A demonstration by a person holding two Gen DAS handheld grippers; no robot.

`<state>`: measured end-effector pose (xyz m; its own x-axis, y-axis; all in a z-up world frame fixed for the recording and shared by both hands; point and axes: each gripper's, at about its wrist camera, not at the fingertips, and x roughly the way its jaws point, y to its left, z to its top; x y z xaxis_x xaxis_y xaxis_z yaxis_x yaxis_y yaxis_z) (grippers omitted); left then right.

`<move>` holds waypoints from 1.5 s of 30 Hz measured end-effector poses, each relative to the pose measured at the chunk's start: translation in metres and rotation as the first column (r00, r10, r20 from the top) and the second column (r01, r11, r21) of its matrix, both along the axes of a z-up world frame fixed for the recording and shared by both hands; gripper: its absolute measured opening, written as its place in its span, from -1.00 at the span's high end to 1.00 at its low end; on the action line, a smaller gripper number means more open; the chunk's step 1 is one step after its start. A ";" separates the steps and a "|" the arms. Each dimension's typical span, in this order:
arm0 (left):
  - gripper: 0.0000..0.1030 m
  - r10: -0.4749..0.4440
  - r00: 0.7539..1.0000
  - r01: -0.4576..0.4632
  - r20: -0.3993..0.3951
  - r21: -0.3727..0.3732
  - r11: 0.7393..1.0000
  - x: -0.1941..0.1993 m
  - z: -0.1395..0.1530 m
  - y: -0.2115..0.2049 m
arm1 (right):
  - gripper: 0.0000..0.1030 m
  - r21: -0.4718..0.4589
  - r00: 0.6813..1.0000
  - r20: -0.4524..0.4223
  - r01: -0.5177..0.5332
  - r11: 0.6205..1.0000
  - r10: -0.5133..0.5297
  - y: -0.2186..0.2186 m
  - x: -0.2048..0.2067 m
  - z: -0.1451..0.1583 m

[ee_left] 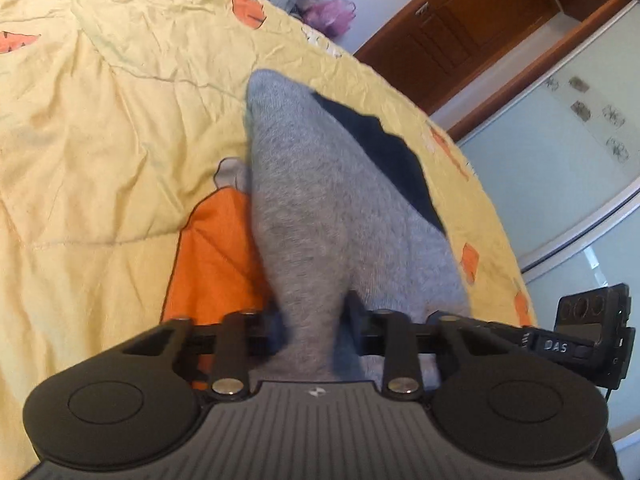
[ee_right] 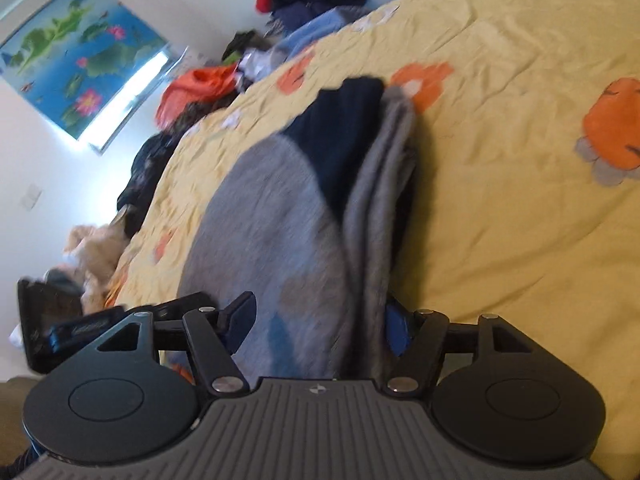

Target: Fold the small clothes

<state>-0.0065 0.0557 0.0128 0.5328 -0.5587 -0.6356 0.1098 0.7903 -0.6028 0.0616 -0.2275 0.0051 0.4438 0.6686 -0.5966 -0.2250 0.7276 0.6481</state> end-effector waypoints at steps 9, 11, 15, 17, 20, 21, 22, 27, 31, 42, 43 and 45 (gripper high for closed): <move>0.66 -0.108 0.987 0.082 0.118 0.204 0.976 -0.050 0.026 -0.014 | 0.52 -0.084 0.989 0.058 -0.133 0.988 0.138 0.005 -0.037 0.022; 0.48 -0.092 0.989 0.058 0.112 0.278 0.959 -0.054 0.013 -0.017 | 0.20 -0.087 0.995 0.035 -0.091 0.992 0.095 0.001 -0.040 0.011; -0.34 -0.022 0.965 -0.070 0.262 0.338 0.939 -0.088 0.030 -0.013 | 0.14 -0.043 0.995 0.096 0.010 0.999 -0.005 -0.016 -0.063 0.019; -0.69 -0.005 0.918 -0.166 0.396 0.397 0.903 -0.108 0.039 -0.017 | -0.04 -0.078 0.987 0.158 0.041 0.996 -0.028 -0.021 -0.084 0.032; -0.70 -0.015 0.892 -0.211 0.452 0.446 0.870 -0.117 0.039 -0.026 | -0.13 -0.177 0.966 0.258 0.082 0.981 -0.034 -0.026 -0.115 0.050; -0.70 -0.006 0.903 -0.204 0.429 0.443 0.873 -0.115 0.035 -0.028 | -0.15 -0.205 0.959 0.280 0.099 0.974 -0.038 -0.030 -0.124 0.055; -0.70 0.005 0.916 -0.197 0.402 0.437 0.877 -0.115 0.030 -0.030 | -0.23 -0.222 0.955 0.295 0.113 0.969 -0.043 -0.032 -0.132 0.060; -0.70 0.062 0.947 -0.205 0.314 0.450 0.869 -0.128 0.007 -0.046 | -0.69 -0.325 0.924 0.377 0.194 0.925 -0.062 -0.030 -0.176 0.073; -0.70 0.047 0.954 -0.193 0.296 0.486 0.852 -0.140 0.002 -0.053 | -0.94 -0.365 0.934 0.349 0.209 0.907 -0.075 -0.019 -0.196 0.057; -1.00 0.005 0.950 -0.189 0.312 0.565 0.803 -0.141 -0.008 -0.069 | -1.00 -0.518 0.932 0.323 0.318 0.794 -0.163 0.042 -0.164 0.002; -1.00 0.009 0.949 -0.195 0.315 0.565 0.802 -0.140 -0.008 -0.070 | -0.99 -0.529 0.929 0.333 0.325 0.784 -0.161 0.048 -0.161 0.000; -1.00 0.023 0.949 -0.205 0.313 0.565 0.799 -0.138 -0.008 -0.072 | -1.00 -0.548 0.927 0.340 0.334 0.767 -0.161 0.057 -0.154 -0.002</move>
<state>-0.1445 -0.0168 0.0045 0.7714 -0.0526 -0.6341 0.0851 0.9962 0.0208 -0.0927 -0.1708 0.0029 0.7376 0.0709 -0.6716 -0.0770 0.9968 0.0207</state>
